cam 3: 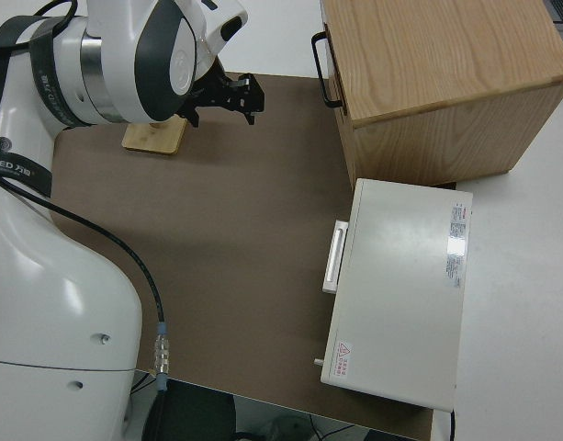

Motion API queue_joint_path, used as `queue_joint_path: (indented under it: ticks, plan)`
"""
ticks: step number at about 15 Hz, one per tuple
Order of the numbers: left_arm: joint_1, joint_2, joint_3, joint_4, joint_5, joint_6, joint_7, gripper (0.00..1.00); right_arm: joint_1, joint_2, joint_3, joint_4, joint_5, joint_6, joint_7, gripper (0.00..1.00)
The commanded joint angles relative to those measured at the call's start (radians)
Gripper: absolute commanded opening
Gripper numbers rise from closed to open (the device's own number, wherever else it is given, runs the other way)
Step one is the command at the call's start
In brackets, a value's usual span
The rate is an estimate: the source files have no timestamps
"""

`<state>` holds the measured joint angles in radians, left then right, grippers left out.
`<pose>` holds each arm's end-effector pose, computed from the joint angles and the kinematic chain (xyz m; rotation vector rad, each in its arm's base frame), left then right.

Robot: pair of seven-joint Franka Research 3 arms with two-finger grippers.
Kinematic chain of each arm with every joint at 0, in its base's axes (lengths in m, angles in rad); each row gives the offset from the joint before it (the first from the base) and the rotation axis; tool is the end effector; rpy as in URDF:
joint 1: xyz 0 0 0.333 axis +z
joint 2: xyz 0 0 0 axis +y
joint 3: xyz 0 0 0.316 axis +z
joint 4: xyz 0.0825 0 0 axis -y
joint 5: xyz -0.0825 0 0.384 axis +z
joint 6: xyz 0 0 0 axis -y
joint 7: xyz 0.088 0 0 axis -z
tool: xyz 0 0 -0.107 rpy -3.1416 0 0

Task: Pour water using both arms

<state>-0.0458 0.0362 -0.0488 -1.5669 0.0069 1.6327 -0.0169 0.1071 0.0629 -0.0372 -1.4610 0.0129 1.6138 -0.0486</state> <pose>0.5690 -0.0528 0.6115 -3.1354 0.1223 -0.0469 0.5776 0.0425 0.6450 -3.1214 -0.1855 -0.1405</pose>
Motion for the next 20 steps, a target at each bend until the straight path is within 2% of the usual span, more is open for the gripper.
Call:
queue_joint_path:
  ticks: [1, 10, 15, 18, 20]
  plan:
    - [-0.005, -0.001, 0.003, 0.001, -0.01, 0.01, -0.003, 1.0, -0.02, 0.008, 0.005, 0.01, 0.021, 0.006, -0.014, 0.985]
    - [-0.005, -0.001, 0.003, 0.001, -0.008, 0.01, -0.003, 1.0, -0.003, 0.012, 0.007, 0.008, 0.016, 0.008, -0.008, 0.985]
    - [0.009, 0.001, 0.013, -0.001, -0.007, 0.01, -0.002, 0.99, 0.081, 0.043, 0.007, 0.002, 0.018, 0.086, -0.004, 0.985]
    - [0.015, 0.007, 0.023, 0.001, -0.008, 0.01, 0.032, 0.99, 0.1, 0.067, 0.007, 0.002, 0.018, 0.124, -0.005, 0.985]
    - [0.023, 0.007, 0.053, 0.001, -0.008, 0.012, 0.064, 0.99, 0.108, 0.087, 0.008, 0.002, 0.016, 0.162, -0.007, 0.985]
